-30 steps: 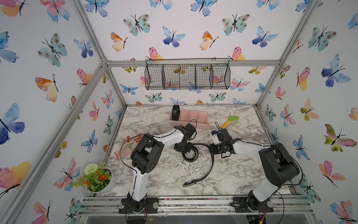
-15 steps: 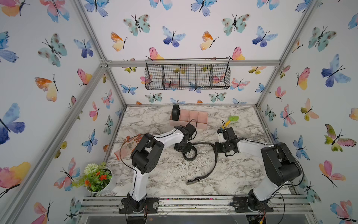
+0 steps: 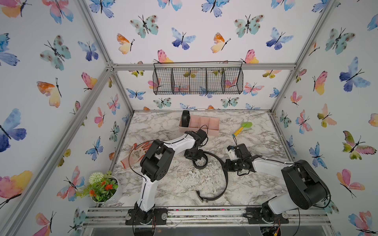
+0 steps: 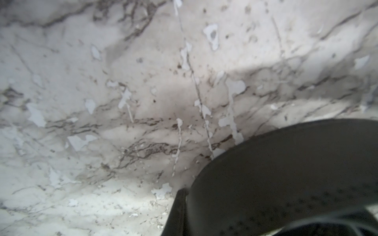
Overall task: Place the belts into the storage roll
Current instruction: Roll the belt at the center of the board.
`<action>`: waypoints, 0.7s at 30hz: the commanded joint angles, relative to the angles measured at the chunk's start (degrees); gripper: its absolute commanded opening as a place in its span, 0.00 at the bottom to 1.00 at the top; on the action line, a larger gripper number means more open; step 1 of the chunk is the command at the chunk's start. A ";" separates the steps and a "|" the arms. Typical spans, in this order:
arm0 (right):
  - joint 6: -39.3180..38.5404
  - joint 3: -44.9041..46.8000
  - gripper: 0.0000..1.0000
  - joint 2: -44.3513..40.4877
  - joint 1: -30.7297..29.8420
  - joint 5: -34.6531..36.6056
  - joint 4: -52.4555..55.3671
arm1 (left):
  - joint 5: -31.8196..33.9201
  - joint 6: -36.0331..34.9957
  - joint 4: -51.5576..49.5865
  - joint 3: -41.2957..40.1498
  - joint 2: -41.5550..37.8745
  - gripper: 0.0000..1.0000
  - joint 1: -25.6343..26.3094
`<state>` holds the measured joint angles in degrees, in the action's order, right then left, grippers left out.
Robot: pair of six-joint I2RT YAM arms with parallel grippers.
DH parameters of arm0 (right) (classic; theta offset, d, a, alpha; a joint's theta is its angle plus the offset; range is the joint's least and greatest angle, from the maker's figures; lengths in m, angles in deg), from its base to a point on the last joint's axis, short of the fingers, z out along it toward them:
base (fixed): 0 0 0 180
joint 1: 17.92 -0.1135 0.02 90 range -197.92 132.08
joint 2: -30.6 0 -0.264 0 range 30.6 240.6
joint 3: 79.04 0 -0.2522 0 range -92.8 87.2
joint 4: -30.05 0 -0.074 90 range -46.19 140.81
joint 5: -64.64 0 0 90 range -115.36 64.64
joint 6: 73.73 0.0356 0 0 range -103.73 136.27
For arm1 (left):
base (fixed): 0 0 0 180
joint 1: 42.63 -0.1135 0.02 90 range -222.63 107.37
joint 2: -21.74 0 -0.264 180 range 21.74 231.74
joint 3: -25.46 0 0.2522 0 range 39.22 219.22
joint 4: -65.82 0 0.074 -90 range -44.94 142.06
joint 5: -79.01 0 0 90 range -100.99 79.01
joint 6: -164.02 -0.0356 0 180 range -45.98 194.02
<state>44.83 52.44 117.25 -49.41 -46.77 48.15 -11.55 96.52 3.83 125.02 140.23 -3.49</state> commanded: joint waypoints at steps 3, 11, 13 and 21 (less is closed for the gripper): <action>11.80 -0.55 0.07 0.60 -10.46 1.97 -7.09 | 0.72 1.70 -2.49 0.95 4.60 0.06 -0.99; 6.53 -3.31 0.45 -1.37 -13.34 2.95 -7.45 | -0.57 2.82 -2.34 3.43 6.22 0.06 -0.64; 2.61 -3.30 0.56 -4.82 -13.10 4.66 -5.92 | -0.71 2.81 -2.26 3.49 6.39 0.06 -0.52; -10.43 -11.78 0.82 -1.56 -4.07 5.84 -0.25 | -0.94 2.79 -1.96 2.53 6.31 0.06 -0.20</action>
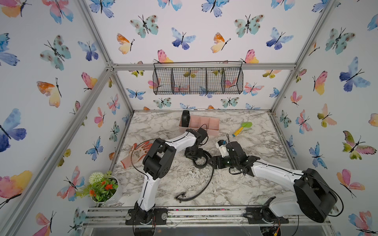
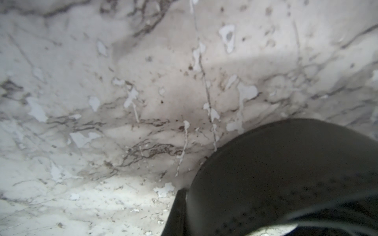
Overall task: Place the belts into the storage roll
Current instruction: Roll the belt at the center of the board.
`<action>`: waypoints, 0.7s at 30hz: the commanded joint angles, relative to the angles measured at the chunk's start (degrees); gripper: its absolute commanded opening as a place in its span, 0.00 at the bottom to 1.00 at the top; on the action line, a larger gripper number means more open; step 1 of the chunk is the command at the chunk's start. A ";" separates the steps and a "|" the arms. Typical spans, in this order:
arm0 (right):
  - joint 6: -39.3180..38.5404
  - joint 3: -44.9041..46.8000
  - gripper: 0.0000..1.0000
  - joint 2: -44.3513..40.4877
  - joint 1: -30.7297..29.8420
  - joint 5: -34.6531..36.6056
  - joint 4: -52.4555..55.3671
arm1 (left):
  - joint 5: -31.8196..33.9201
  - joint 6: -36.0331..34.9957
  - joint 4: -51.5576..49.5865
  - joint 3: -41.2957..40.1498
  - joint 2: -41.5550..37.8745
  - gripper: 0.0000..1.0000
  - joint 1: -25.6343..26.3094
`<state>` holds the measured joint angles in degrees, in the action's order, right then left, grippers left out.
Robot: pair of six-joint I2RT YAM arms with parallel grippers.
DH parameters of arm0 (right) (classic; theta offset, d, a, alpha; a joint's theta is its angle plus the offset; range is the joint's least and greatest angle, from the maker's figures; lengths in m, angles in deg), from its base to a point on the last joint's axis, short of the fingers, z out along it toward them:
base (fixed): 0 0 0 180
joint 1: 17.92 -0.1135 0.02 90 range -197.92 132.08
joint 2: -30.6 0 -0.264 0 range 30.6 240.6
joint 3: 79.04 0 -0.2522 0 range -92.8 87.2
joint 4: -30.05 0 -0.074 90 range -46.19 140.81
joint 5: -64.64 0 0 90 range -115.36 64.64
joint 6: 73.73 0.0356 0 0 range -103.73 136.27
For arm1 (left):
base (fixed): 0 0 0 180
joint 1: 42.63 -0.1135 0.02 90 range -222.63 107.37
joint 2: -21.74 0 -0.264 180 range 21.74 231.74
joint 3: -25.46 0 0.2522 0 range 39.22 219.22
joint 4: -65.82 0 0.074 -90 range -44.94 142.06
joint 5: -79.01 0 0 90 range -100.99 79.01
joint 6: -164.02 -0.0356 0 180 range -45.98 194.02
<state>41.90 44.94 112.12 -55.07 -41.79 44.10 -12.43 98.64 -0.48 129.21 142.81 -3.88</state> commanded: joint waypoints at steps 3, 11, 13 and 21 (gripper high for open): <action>-12.47 -10.18 0.92 10.31 1.64 -0.20 6.06 | -0.20 0.46 2.18 -1.33 4.03 0.06 0.27; -14.22 -12.94 0.90 18.51 1.64 -4.26 2.89 | -0.33 0.16 1.40 0.52 4.93 0.06 0.24; -13.33 -12.76 0.87 19.47 1.62 -6.00 1.63 | -0.50 0.43 1.55 0.70 5.30 0.06 0.27; 2.68 -8.46 0.65 18.75 1.46 -10.65 -3.34 | -2.35 3.10 2.20 1.53 5.73 0.05 0.45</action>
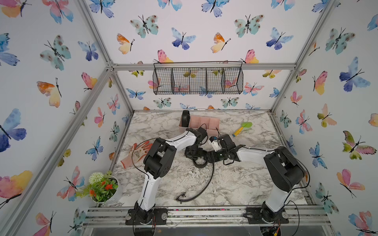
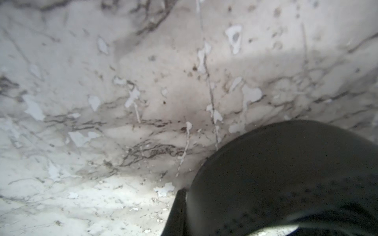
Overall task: Place the belts into the storage roll
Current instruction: Roll the belt at the center of the board.
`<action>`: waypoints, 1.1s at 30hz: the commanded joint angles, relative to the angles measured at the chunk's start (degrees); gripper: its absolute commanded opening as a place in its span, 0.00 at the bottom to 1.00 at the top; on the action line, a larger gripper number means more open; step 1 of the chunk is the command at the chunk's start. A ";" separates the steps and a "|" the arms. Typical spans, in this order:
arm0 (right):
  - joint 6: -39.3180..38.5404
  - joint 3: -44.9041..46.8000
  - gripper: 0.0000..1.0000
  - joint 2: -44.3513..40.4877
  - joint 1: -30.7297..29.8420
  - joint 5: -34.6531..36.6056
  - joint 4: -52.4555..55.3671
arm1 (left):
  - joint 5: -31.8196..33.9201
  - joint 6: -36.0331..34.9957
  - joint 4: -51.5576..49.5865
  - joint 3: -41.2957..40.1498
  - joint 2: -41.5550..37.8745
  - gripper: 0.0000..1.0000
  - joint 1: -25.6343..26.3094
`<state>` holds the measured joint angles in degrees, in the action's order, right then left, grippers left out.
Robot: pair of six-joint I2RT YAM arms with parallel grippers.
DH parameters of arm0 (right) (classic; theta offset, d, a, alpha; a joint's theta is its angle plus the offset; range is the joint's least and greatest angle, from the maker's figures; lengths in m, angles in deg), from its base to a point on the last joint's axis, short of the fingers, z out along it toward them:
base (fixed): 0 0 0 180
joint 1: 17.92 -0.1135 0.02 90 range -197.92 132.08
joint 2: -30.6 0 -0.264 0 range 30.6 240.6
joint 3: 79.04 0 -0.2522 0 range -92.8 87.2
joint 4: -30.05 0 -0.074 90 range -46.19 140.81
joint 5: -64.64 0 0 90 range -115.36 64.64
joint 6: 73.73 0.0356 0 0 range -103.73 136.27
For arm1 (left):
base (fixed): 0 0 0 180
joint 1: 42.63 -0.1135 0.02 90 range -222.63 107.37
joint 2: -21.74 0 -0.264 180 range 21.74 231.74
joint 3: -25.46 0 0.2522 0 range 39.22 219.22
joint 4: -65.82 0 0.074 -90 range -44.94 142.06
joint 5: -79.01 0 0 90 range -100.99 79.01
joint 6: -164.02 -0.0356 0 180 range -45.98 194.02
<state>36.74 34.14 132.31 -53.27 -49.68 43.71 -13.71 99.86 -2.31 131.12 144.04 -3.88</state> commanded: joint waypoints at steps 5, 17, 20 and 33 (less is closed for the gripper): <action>18.04 4.89 0.60 -2.77 -1.24 -1.94 -4.55 | -0.52 3.36 3.80 -0.09 4.79 0.05 0.90; 28.06 4.37 0.51 -2.30 -4.19 -0.42 -4.50 | -1.67 7.28 6.54 -2.63 3.84 0.05 2.22; 28.49 3.91 0.49 -1.89 -4.33 -0.20 -2.64 | -1.52 8.11 7.02 -3.70 3.04 0.05 2.63; 18.73 -5.09 0.16 3.83 -6.64 8.61 10.60 | -3.37 9.32 11.90 -12.27 -2.28 0.15 5.81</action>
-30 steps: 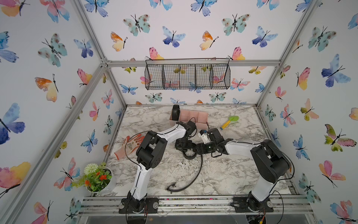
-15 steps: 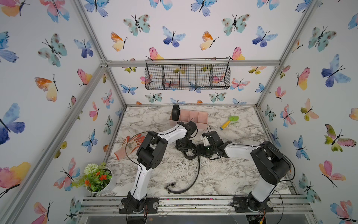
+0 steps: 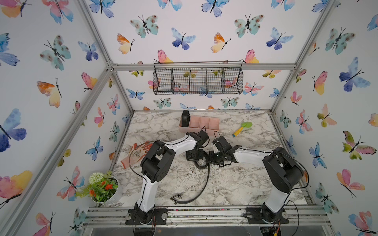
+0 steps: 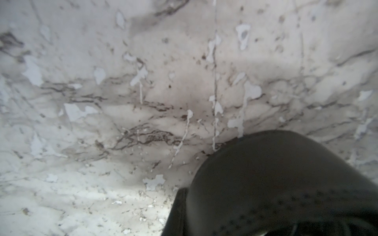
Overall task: Place the belts into the storage roll
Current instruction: Roll the belt at the center of the board.
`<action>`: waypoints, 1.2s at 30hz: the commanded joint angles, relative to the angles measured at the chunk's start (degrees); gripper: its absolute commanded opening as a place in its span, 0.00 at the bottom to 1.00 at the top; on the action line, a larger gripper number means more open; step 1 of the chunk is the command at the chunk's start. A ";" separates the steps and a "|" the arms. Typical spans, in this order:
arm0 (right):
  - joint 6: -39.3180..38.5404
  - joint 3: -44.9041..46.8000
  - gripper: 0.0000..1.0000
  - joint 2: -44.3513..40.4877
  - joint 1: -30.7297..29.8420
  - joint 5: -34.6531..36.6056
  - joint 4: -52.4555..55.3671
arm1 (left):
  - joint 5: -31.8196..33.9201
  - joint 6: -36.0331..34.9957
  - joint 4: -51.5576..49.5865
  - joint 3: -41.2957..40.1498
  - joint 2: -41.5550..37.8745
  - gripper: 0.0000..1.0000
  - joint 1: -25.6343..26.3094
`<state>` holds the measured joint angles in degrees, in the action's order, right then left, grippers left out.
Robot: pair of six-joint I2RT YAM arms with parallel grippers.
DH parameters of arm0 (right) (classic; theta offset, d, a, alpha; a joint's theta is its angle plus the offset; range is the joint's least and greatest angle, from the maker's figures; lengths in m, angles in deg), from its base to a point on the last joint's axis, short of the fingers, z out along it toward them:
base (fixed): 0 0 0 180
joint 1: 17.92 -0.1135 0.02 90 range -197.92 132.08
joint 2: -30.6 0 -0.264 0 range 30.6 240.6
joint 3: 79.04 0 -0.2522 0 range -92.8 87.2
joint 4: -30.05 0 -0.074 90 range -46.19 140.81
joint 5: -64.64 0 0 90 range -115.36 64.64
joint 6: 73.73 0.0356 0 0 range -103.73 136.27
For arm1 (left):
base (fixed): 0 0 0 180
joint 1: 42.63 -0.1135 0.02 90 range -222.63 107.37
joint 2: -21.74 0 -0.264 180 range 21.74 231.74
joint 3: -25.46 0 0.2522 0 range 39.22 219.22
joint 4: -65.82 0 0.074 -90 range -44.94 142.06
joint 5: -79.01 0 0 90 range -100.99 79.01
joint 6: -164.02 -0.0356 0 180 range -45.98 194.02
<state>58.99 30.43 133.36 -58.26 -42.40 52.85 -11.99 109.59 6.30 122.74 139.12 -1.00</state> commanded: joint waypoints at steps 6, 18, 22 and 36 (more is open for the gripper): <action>-7.78 -3.20 0.03 3.22 -1.85 3.12 3.95 | -4.88 -2.85 2.90 -4.73 -0.53 0.35 2.93; -16.01 -8.32 0.03 4.58 -1.81 3.87 10.74 | -4.63 -4.57 3.67 -7.30 -12.49 0.88 -0.07; -21.99 -9.67 0.03 4.86 -1.64 5.75 12.79 | -6.48 -6.88 4.22 -10.61 -18.67 0.98 -3.00; -48.48 -13.94 0.03 4.89 -1.51 9.07 18.40 | -7.55 -18.87 2.49 -16.91 -23.11 1.00 -4.62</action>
<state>19.60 17.70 138.13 -59.64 -35.49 68.63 -18.13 95.62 9.40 106.02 114.84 -5.50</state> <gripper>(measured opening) 0.149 0.993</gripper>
